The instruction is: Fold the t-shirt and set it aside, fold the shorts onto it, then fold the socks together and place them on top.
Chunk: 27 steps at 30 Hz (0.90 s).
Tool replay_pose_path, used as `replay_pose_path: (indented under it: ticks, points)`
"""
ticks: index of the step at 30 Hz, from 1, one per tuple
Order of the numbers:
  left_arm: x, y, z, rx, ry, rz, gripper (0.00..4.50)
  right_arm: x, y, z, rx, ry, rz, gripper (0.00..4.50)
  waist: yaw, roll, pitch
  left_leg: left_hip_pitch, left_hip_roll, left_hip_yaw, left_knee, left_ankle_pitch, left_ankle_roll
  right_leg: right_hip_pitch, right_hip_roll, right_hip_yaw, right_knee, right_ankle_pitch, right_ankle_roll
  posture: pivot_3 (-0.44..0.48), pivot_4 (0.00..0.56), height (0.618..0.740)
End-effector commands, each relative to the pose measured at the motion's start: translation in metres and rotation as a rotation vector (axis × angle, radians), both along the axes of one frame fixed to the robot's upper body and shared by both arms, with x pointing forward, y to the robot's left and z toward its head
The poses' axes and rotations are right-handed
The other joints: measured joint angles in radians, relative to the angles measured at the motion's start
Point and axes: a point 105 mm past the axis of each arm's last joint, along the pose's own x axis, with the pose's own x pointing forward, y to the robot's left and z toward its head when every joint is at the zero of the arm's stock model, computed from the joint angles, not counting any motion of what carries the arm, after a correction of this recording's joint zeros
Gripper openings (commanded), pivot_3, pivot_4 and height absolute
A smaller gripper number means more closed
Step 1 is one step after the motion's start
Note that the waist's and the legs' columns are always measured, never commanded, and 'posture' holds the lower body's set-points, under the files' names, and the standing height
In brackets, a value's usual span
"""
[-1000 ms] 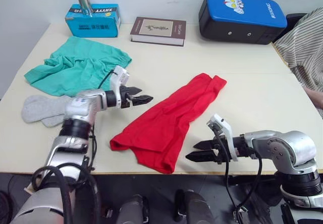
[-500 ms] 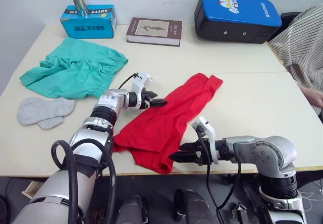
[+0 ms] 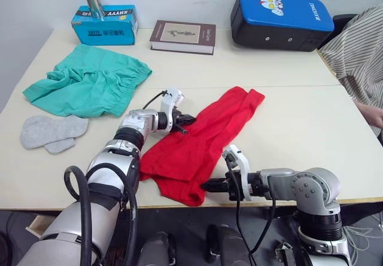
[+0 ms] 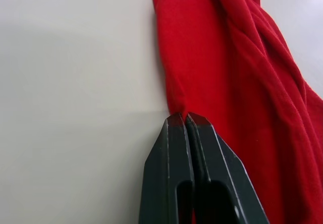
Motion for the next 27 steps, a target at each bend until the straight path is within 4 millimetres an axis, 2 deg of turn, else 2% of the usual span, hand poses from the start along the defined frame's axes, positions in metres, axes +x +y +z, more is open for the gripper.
replay_pose_path:
  ticks: [1,6,10,15,20,27]
  points:
    - [0.001,0.001,0.006,-0.061,-0.014,0.013,0.00,0.003,-0.007,-0.005,-0.013,0.024,-0.035,0.05,0.000,0.000,0.000,0.000,0.000,0.000,0.000,0.000,0.000,0.000,0.000,0.000,0.000,0.000,0.000,0.000,0.150,0.740]
    - [0.014,0.014,0.020,-0.139,-0.071,0.141,0.00,0.005,-0.012,-0.003,-0.021,0.017,-0.044,0.05,0.000,0.000,0.000,0.000,0.000,0.000,0.000,0.000,0.000,0.000,-0.001,0.000,0.000,0.000,0.000,0.000,0.150,0.740]
    - [0.022,0.039,0.021,-0.144,-0.088,0.257,0.00,0.010,-0.028,0.001,-0.053,0.003,-0.057,0.05,0.000,0.000,0.000,0.000,-0.001,0.000,0.000,0.000,0.001,0.000,-0.002,0.000,0.000,0.000,0.001,0.000,0.150,0.740]
    - [0.022,0.058,0.027,-0.221,-0.086,0.318,0.00,0.024,-0.050,0.006,-0.099,-0.025,-0.087,0.05,0.001,0.000,0.000,0.000,-0.001,0.000,0.000,0.000,0.002,0.000,-0.002,0.000,0.000,0.001,0.001,0.000,0.150,0.740]
    - [0.016,0.071,0.024,-0.252,-0.101,0.388,0.00,0.041,-0.059,0.012,-0.114,-0.066,-0.103,0.05,0.000,0.000,0.000,-0.001,-0.002,0.000,0.000,0.000,0.002,0.000,-0.001,0.000,0.001,0.001,0.002,0.000,0.150,0.740]
    - [-0.001,0.091,0.020,-0.270,-0.125,0.503,0.00,0.060,-0.066,0.015,-0.128,-0.103,-0.080,0.05,0.000,0.000,0.000,0.000,-0.001,0.001,0.000,0.000,0.001,0.000,0.000,0.001,0.001,0.001,0.003,0.000,0.150,0.740]
